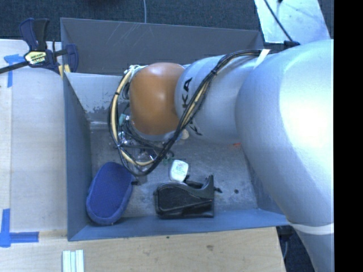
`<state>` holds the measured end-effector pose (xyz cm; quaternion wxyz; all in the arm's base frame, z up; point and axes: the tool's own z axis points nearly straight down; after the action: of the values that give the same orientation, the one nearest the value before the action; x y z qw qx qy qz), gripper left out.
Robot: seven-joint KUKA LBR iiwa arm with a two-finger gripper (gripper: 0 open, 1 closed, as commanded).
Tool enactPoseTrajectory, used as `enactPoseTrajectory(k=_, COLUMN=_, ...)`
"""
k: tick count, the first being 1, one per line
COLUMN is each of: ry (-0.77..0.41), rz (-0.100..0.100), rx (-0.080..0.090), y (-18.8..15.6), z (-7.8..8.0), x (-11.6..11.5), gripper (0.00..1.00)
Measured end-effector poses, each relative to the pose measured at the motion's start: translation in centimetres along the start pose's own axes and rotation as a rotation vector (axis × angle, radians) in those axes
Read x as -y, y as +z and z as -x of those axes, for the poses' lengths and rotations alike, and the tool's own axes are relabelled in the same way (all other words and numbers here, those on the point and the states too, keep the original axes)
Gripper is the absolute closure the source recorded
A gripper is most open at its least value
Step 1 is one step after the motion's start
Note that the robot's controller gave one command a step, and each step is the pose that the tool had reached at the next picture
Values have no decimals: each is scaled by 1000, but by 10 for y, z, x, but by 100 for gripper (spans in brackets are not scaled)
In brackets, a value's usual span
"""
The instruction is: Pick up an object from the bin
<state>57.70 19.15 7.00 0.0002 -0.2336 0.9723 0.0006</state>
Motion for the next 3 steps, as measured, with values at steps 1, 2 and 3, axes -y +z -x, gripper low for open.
enactPoseTrajectory(k=1, ry=2, rz=-1, rx=3, y=-1, z=1, x=2, gripper=100)
enactPoseTrajectory(k=2, ry=-12, rz=-3, rx=12, y=-125, z=8, x=3, gripper=100)
enactPoseTrajectory(k=3, ry=-12, rz=-1, rx=3, y=-119, z=6, x=3, gripper=0)
